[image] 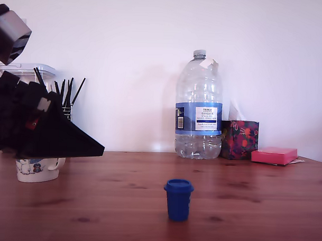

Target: Pick up the coffee capsules from the table one by one and drop them inside the nearest coffee cup

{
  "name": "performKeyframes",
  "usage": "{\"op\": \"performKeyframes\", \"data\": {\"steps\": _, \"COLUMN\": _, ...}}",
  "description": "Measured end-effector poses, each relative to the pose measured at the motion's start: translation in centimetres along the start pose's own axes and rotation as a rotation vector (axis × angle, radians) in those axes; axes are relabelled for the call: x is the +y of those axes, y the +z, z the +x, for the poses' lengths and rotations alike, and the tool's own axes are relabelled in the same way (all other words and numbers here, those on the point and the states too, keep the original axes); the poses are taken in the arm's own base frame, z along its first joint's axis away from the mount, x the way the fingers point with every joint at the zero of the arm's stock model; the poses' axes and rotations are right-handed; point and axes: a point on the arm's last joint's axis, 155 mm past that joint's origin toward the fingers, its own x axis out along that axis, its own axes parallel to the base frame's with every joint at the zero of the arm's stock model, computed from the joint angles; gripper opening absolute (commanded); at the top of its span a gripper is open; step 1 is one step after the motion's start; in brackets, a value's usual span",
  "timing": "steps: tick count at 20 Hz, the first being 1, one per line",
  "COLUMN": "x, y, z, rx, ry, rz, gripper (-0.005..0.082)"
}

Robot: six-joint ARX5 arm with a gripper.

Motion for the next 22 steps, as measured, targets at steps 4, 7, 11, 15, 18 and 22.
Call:
{"op": "performKeyframes", "data": {"steps": 4, "x": -1.3, "y": -0.7, "z": 0.1, "rx": 0.026, "ry": -0.043, "rz": 0.006, "gripper": -0.0002}}
{"op": "performKeyframes", "data": {"steps": 7, "x": -1.8, "y": -1.5, "z": 0.2, "rx": 0.061, "ry": -0.056, "rz": 0.007, "gripper": 0.0362}}
{"op": "performKeyframes", "data": {"steps": 11, "x": -2.5, "y": -1.6, "z": 0.2, "rx": 0.063, "ry": -0.071, "rz": 0.016, "gripper": 0.0712}}
{"op": "performKeyframes", "data": {"steps": 15, "x": -2.5, "y": -1.7, "z": 0.3, "rx": 0.063, "ry": -0.06, "rz": 0.021, "gripper": 0.0712}}
{"op": "performKeyframes", "data": {"steps": 18, "x": -2.5, "y": -1.7, "z": 0.3, "rx": 0.062, "ry": -0.061, "rz": 0.021, "gripper": 0.0712}}
{"op": "performKeyframes", "data": {"steps": 22, "x": -2.8, "y": -1.7, "z": 0.3, "rx": 0.062, "ry": -0.069, "rz": 0.026, "gripper": 0.0712}}
